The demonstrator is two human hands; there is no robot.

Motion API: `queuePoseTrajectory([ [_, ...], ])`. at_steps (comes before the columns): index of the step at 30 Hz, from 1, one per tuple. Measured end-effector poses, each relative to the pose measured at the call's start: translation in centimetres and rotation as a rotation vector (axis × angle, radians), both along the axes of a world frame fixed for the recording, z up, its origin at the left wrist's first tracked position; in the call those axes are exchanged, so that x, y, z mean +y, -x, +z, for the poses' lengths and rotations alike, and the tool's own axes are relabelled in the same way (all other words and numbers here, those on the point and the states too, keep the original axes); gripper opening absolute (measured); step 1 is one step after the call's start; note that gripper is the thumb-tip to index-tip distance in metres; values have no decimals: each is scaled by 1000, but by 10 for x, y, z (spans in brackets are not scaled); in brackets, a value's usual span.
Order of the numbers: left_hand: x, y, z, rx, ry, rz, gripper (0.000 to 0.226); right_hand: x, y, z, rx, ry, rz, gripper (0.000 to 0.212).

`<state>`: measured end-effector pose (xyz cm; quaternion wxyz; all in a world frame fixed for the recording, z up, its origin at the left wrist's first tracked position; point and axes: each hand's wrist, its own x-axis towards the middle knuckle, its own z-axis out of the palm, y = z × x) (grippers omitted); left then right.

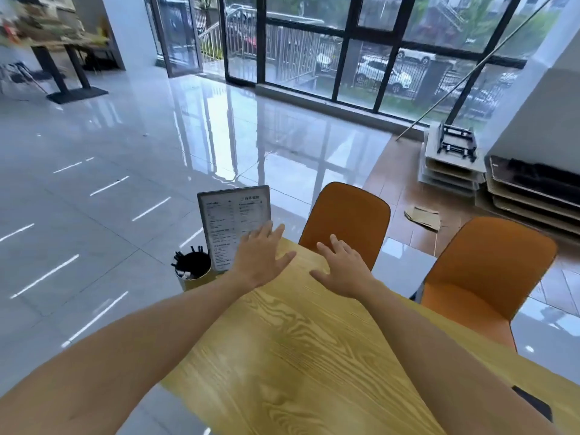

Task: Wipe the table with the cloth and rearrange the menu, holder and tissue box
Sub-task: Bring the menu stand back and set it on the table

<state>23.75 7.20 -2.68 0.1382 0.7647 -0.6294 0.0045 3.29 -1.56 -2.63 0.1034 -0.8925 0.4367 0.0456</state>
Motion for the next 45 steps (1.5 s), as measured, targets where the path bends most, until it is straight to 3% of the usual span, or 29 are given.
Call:
queuePoseTrajectory([
  [6,-40,-90,-1,149,111,81,81,-44,-84,0,-140,-72,-42,92],
  [14,-69,-178,-38,394,108,303,126,-92,-171,-40,-284,-273,-141,107],
  [18,-80,-209,-60,584,113,484,135,-108,-203,-59,-387,-368,-218,112],
  [21,-88,-224,-72,782,103,578,118,-120,-219,-74,-452,-458,-308,112],
  [25,-97,-238,-89,971,71,607,65,-132,-235,-94,-539,-537,-418,106],
  [31,-104,-248,-115,1000,15,621,28,-142,-246,-118,-730,-661,-503,63],
  [39,-112,-252,-121,917,-13,585,23,-143,-245,-135,-830,-569,-579,25],
  [45,-112,-241,-117,899,-52,519,25,-130,-221,-134,-902,-547,-584,14],
])
